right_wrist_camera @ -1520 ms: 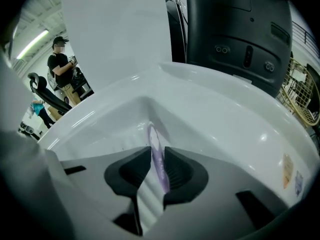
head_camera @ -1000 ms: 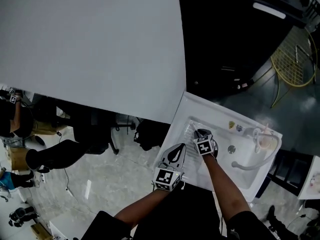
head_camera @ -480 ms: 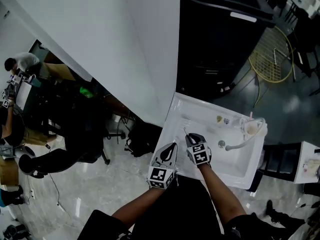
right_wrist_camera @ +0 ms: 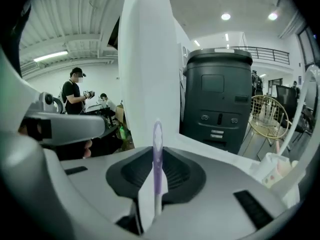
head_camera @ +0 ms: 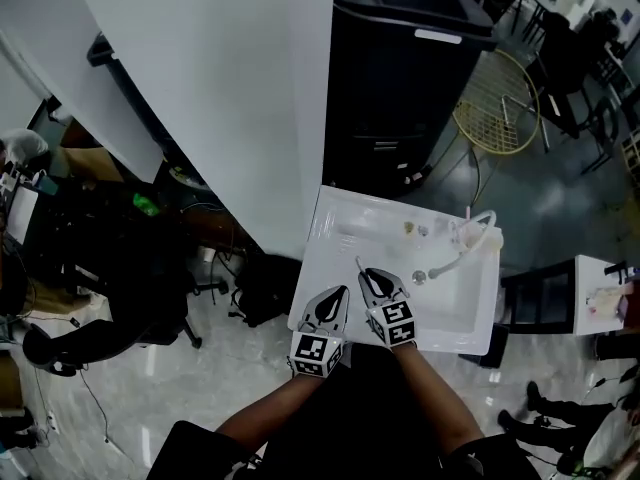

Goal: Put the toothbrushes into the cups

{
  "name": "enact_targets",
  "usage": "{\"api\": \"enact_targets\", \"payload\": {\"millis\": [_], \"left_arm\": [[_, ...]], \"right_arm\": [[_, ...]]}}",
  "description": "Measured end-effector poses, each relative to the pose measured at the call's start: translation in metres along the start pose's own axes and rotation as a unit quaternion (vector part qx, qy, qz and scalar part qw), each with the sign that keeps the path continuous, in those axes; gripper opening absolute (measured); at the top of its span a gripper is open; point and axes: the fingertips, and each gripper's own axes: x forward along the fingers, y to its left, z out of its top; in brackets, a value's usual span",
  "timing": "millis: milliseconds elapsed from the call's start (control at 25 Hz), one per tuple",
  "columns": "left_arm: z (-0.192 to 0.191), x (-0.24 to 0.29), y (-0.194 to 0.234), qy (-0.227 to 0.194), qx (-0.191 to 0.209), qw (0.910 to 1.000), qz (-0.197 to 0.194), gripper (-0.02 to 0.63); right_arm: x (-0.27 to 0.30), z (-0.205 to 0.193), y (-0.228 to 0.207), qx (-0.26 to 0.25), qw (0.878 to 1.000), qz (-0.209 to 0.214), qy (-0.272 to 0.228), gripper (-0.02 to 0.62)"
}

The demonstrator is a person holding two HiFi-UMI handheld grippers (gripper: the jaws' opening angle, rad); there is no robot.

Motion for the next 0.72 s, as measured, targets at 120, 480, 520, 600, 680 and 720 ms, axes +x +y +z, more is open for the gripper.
{"api": "enact_targets", "payload": {"millis": [120,480,520,600,680,720], "left_arm": [[0.009,0.000,-0.020,-0.012,0.039,0.9990,-0.019,0.013],[0.024,0.033,-0.111,-0.019,0.068,0.9927,-0.098,0.012],[0.026,0.040,-0.123,-0.020,0.062,0.9927,-0.101,0.012],[0.030,0.054,-0.151,-0.026,0.054,0.9921,-0.110,0.012],[0.031,0.069,-0.180,-0.029,0.052,0.9907,-0.122,0.013],[0.031,0.076,-0.194,-0.027,0.053,0.9898,-0.129,0.012]], "right_arm": [[-0.028,0.019,-0.005,0.010,0.999,-0.007,-0.044,0.072],[-0.133,0.045,-0.067,0.075,0.982,-0.059,-0.161,0.072],[-0.144,0.044,-0.077,0.080,0.981,-0.062,-0.167,0.072],[-0.164,0.041,-0.100,0.090,0.977,-0.069,-0.179,0.072],[-0.185,0.037,-0.123,0.095,0.974,-0.079,-0.189,0.072],[-0.194,0.036,-0.134,0.097,0.973,-0.083,-0.193,0.072]]}}
